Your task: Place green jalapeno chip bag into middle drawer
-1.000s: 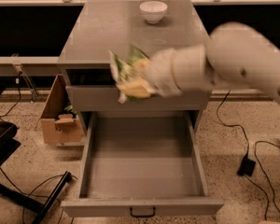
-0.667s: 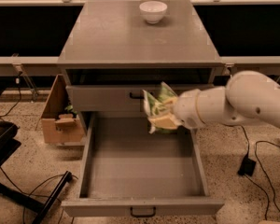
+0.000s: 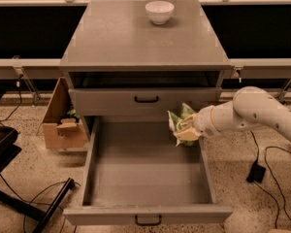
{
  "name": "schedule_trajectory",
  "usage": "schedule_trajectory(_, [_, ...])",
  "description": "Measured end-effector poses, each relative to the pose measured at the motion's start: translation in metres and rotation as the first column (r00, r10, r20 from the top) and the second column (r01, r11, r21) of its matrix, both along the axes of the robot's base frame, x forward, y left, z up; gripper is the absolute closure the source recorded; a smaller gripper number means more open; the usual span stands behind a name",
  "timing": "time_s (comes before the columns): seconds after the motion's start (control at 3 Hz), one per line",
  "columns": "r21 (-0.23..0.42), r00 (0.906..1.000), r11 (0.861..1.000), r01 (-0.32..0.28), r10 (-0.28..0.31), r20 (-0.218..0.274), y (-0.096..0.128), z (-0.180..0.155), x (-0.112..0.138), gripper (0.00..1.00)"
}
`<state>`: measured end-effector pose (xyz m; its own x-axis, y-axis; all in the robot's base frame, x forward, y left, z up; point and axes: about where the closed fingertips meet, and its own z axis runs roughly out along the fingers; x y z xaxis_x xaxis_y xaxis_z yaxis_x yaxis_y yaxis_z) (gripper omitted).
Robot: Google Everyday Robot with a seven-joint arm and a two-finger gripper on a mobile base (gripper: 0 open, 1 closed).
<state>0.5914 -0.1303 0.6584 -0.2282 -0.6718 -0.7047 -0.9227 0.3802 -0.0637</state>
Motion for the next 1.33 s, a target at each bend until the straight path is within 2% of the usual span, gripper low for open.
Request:
schedule_trajectory(0.33, [0.011,0.9965,0.997,-0.076,0.077,-0.033,0.011,-0.044,0.027,1.0])
schedule_trajectory(0.67, [0.035,0.9954,0.996,-0.086,0.088,-0.038,0.021,-0.073,0.029,1.0])
schedule_trajectory(1.0, [0.068,0.9982,0.997,-0.036,0.039,-0.045,0.032,-0.099,0.003,1.0])
schedule_trajectory(1.33, [0.09,0.9967,0.996,0.021,-0.014,-0.079,0.047,-0.134,-0.036,1.0])
